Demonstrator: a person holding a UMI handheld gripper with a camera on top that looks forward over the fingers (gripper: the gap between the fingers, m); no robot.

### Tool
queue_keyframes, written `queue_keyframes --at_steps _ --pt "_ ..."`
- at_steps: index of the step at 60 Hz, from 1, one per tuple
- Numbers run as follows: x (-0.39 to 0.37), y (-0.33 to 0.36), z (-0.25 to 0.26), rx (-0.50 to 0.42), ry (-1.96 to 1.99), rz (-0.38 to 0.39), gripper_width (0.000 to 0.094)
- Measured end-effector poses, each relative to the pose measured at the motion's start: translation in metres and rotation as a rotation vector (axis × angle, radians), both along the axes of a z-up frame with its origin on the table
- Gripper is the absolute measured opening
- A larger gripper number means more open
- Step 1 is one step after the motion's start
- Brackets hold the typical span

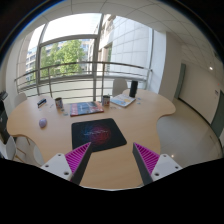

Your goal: Arrange mouse

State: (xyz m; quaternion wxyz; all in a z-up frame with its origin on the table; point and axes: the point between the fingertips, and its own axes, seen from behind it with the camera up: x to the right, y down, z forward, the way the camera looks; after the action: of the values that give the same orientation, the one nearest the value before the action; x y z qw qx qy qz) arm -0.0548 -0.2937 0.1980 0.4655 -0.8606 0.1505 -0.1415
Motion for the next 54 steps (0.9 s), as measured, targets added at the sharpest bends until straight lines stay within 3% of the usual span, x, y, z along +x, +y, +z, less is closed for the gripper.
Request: queue_keyframes --at_steps 13,27,34,54 --pt "-0.028 -0.011 -0.042 -0.070 -0.007 0.000 0.0843" --pt "-0.134 0.008 -0.115 -0.154 0.066 0.042 0.0835" --pt "-0.196 0.054 -0.135 -0.154 0.107 0.088 0.0843" --pt "-0.336 0.257 -0.166 -0.128 0.122 0.334 0.0844"
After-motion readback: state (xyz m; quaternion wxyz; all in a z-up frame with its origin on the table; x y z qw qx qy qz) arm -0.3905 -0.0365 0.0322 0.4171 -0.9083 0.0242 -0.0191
